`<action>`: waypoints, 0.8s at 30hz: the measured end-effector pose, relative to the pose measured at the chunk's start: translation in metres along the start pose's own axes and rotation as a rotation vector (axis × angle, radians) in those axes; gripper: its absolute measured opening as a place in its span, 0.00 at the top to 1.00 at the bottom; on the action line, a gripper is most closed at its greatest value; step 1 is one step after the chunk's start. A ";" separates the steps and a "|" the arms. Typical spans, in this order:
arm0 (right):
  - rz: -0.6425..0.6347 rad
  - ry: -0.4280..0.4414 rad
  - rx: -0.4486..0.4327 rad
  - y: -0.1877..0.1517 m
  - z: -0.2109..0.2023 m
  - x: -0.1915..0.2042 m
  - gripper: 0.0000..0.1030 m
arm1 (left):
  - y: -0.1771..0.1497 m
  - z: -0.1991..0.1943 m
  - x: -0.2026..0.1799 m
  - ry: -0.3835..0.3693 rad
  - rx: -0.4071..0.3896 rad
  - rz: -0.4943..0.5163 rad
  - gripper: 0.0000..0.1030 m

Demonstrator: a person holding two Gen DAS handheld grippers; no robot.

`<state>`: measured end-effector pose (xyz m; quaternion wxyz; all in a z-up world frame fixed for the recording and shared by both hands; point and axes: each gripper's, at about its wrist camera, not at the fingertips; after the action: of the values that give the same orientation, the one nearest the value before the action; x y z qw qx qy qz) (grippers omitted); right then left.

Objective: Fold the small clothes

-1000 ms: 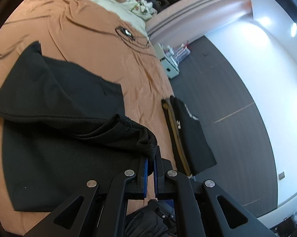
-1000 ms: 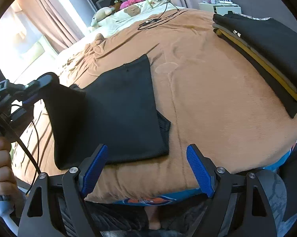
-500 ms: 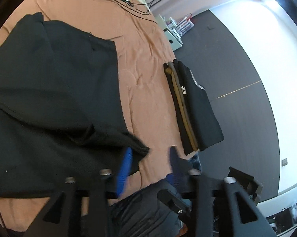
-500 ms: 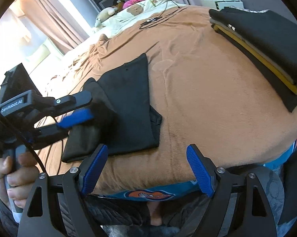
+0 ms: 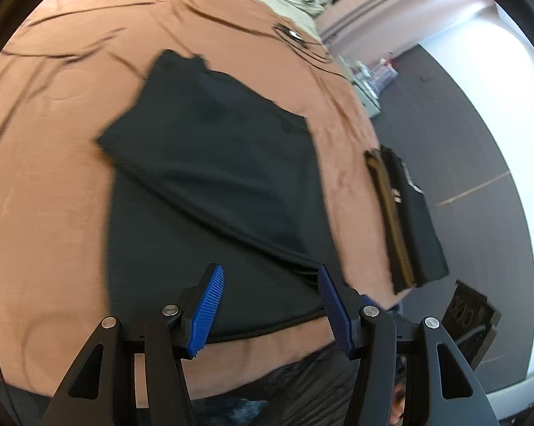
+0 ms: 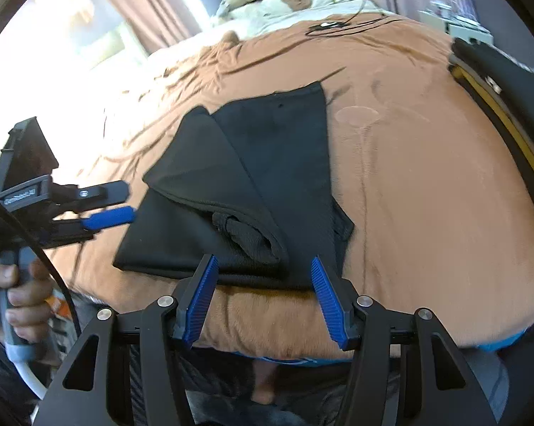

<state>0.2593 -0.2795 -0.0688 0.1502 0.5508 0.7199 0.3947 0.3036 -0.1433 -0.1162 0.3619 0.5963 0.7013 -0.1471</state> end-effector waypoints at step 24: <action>-0.001 0.084 0.076 0.045 0.047 -0.031 0.97 | -0.005 0.000 0.058 0.155 -0.004 -0.073 0.52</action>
<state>0.3306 -0.2853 -0.0730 0.0992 0.5386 0.7404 0.3898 0.2975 -0.1025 -0.1565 0.3020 0.5792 0.7489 -0.1121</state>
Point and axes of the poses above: each gripper's, at about its wrist camera, not at the fingertips, and z roughly the way its jaws point, x to its left, y to its top, and after that the axes turned 11 degrees about -z, right-handed
